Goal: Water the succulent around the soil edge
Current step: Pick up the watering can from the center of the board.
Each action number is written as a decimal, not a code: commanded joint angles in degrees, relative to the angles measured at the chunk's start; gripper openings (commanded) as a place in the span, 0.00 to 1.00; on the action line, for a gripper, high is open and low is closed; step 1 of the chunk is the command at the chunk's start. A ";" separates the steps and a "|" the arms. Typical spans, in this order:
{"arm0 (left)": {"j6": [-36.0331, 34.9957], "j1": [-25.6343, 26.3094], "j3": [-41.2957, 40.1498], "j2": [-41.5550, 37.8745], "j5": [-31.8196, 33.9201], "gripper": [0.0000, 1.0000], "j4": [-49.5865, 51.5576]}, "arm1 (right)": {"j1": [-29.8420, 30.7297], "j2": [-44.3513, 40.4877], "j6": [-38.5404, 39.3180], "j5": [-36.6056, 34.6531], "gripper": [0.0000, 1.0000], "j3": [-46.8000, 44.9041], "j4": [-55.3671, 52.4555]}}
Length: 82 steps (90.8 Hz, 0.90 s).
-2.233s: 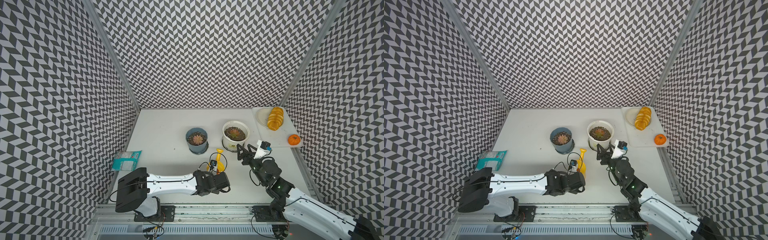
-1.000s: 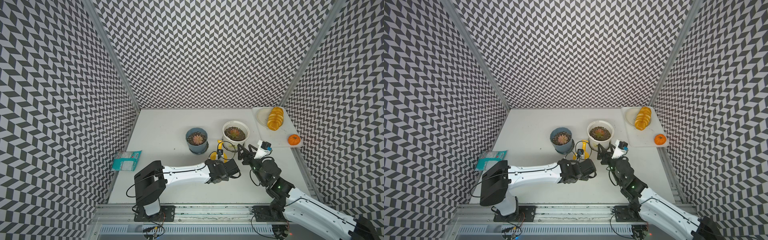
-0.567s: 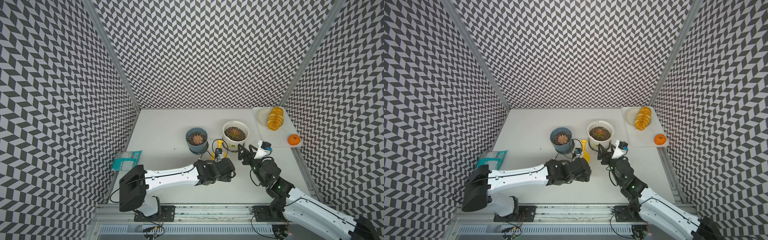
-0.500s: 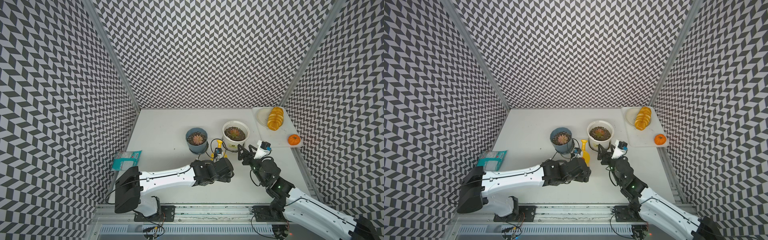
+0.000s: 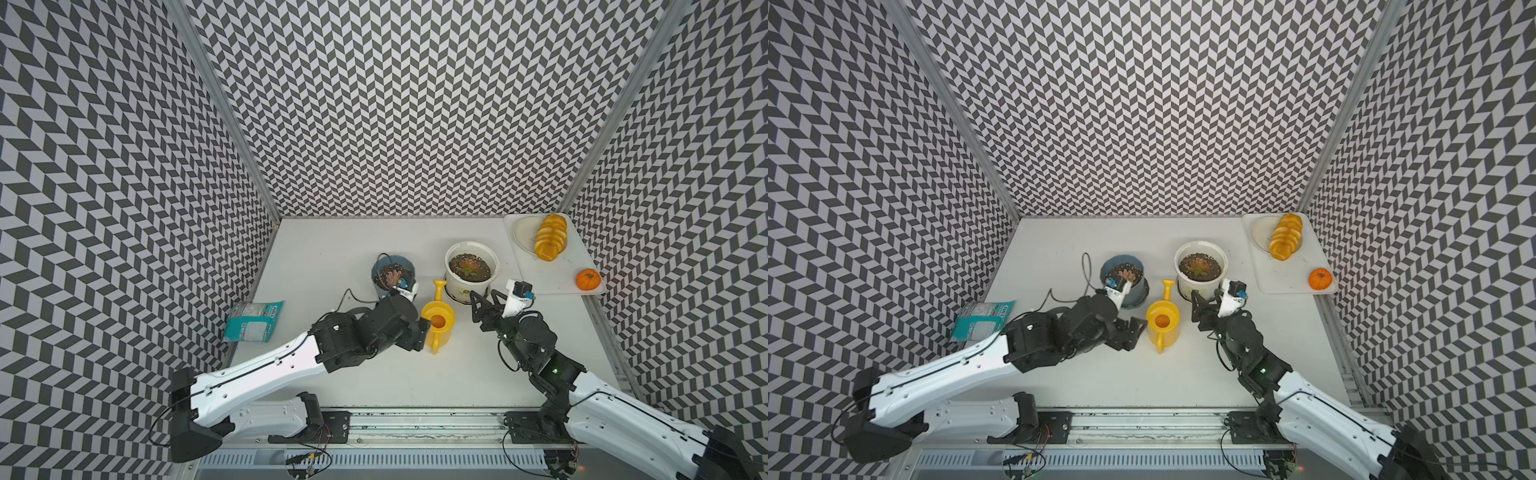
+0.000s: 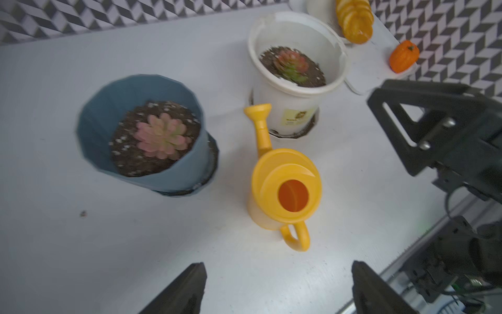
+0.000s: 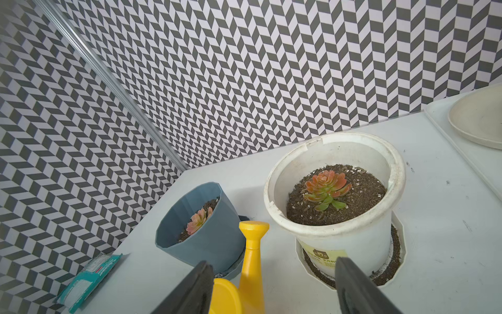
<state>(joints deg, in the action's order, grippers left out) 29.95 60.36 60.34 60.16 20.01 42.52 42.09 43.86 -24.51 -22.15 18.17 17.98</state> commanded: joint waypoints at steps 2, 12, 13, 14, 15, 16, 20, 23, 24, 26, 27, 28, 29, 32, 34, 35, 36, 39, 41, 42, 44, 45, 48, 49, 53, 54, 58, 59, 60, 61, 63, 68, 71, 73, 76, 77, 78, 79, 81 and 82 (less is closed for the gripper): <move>-6.08 -8.74 -7.96 -7.47 -1.92 0.86 -4.94 | -0.17 0.26 1.21 1.49 0.74 1.44 2.23; -7.88 -14.65 -13.26 -11.04 -5.52 0.86 -10.58 | -0.17 0.56 1.27 1.98 0.74 0.93 3.42; -7.93 -14.87 -13.07 -11.08 -5.47 0.86 -10.51 | -0.17 0.63 1.29 1.92 0.74 0.96 3.44; -7.96 -15.07 -12.88 -11.06 -5.49 0.86 -10.39 | -0.16 0.71 1.21 1.84 0.73 1.06 3.37; -7.97 -15.26 -12.62 -11.00 -5.45 0.86 -10.15 | -0.21 0.75 1.17 1.71 0.73 1.11 3.24; -7.98 -15.48 -12.39 -11.01 -5.48 0.86 -10.03 | -0.18 0.86 1.07 1.52 0.73 1.22 3.09; -7.87 -16.15 -12.59 -11.40 -5.54 0.86 -10.43 | -0.09 1.19 0.51 0.35 0.72 1.79 2.14; -7.69 -16.62 -13.50 -11.91 -5.55 0.86 -11.23 | -0.03 1.34 -0.28 -0.47 0.72 2.37 1.01; -7.62 -16.74 -13.76 -12.13 -5.48 0.86 -11.54 | -0.01 1.37 -0.63 -0.63 0.72 2.73 0.35; -7.45 -16.93 -14.19 -12.47 -5.28 0.87 -11.90 | 0.01 1.49 -1.11 -0.55 0.71 3.44 -0.85; -7.32 -16.98 -14.33 -12.59 -5.04 0.87 -11.96 | 0.01 1.54 -1.35 -0.36 0.71 3.84 -1.50; -7.21 -17.00 -14.39 -12.69 -4.75 0.88 -11.95 | 0.06 1.65 -1.60 0.00 0.71 4.22 -2.14; -7.07 -17.06 -14.42 -12.74 -4.56 0.88 -11.94 | 0.12 1.70 -1.77 0.53 0.71 4.62 -2.85; -6.80 -17.24 -14.34 -12.86 -3.93 0.89 -11.61 | 0.41 2.03 -2.42 2.07 0.69 6.21 -4.94; -6.74 -17.34 -14.23 -12.87 -3.55 0.89 -11.42 | 0.86 2.38 -3.18 2.83 0.69 7.43 -6.65; -6.75 -17.41 -14.17 -12.87 -3.39 0.89 -11.32 | 1.18 2.55 -3.53 3.22 0.69 8.08 -7.57; -6.71 -17.52 -14.18 -12.87 -3.22 0.89 -11.24 | 1.48 2.73 -3.83 3.50 0.68 8.71 -8.42; -6.72 -17.69 -14.25 -12.88 -2.95 0.89 -11.16 | 2.99 3.51 -4.87 4.03 0.67 10.85 -11.10; -6.70 -17.83 -14.38 -12.88 -2.89 0.89 -11.21 | 4.14 4.11 -5.47 3.91 0.67 12.48 -13.18; -6.73 -17.87 -14.42 -12.88 -2.92 0.89 -11.27 | 4.80 4.43 -5.68 3.67 0.66 13.33 -14.22; -6.68 -17.94 -14.51 -12.83 -2.99 0.89 -11.31 | 6.66 5.28 -6.35 2.72 0.66 15.10 -16.69; -6.72 -18.01 -14.53 -12.81 -3.02 0.89 -11.36 | 7.56 5.72 -6.74 2.02 0.66 16.26 -18.03; -6.75 -18.18 -14.46 -12.60 -3.19 0.89 -11.34 | 10.54 7.21 -7.99 -0.41 0.66 19.39 -21.87; -6.75 -18.26 -14.46 -12.52 -3.20 0.89 -11.29 | 11.60 7.78 -8.48 -1.48 0.66 20.60 -23.40; -6.75 -18.76 -14.29 -12.17 -3.24 0.99 -11.02 | 15.63 10.11 -10.54 -4.21 0.66 24.52 -28.34; -6.75 -18.86 -14.28 -12.08 -3.23 0.99 -10.95 | 16.57 10.72 -11.25 -4.65 0.65 25.58 -29.66; -6.69 -19.35 -14.08 -11.78 -3.22 1.00 -10.62 | 20.09 13.17 -14.03 -5.53 0.65 28.82 -33.52; -6.68 -19.46 -14.05 -11.71 -3.22 1.00 -10.53 | 20.95 13.75 -14.75 -5.71 0.65 29.62 -34.41; -6.67 -19.56 -14.03 -11.63 -3.18 1.00 -10.44 | 21.78 14.30 -15.42 -5.80 0.65 30.29 -35.16; -6.71 -19.70 -13.98 -11.60 -3.16 1.00 -10.35 | 22.59 14.80 -16.02 -5.89 0.65 30.84 -35.80; -6.72 -20.03 -13.88 -11.57 -3.10 1.00 -10.20 | 24.44 15.81 -17.11 -6.24 0.64 31.74 -36.71; -5.11 -20.81 -13.62 -11.68 -2.21 1.00 -9.62 | 29.15 17.76 -20.10 -8.12 0.64 33.13 -37.85; -4.71 -21.30 -13.51 -11.84 -1.16 1.00 -9.18 | 31.56 18.78 -21.83 -9.25 0.64 33.76 -38.41; -4.44 -21.74 -13.38 -11.94 -0.18 1.00 -8.90 | 32.95 19.46 -23.20 -9.72 0.64 34.07 -38.84; -3.98 -22.57 -13.21 -12.09 0.78 1.00 -8.40 | 34.48 20.43 -25.25 -10.06 0.64 34.53 -39.57; -3.87 -22.88 -13.13 -12.13 0.98 1.00 -8.28 | 34.82 20.67 -25.90 -10.04 0.64 34.63 -39.80; -3.82 -23.20 -13.05 -12.24 1.07 1.00 -8.18 | 35.17 20.97 -26.67 -9.89 0.64 34.69 -40.05; -3.75 -23.50 -12.96 -12.29 1.08 1.00 -8.08 | 35.48 21.21 -27.36 -9.69 0.64 34.75 -40.35; -3.76 -24.20 -12.85 -12.44 0.97 1.00 -8.05 | 35.93 21.61 -28.58 -9.28 0.65 34.81 -40.84; -3.72 -24.53 -12.82 -12.53 0.81 1.00 -8.06 | 36.16 21.75 -29.23 -9.07 0.65 34.82 -41.06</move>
<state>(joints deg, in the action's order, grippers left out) 24.91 38.20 46.30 48.60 18.15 33.45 75.68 63.59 -44.31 -28.51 51.79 -16.27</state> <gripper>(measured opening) 0.993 0.645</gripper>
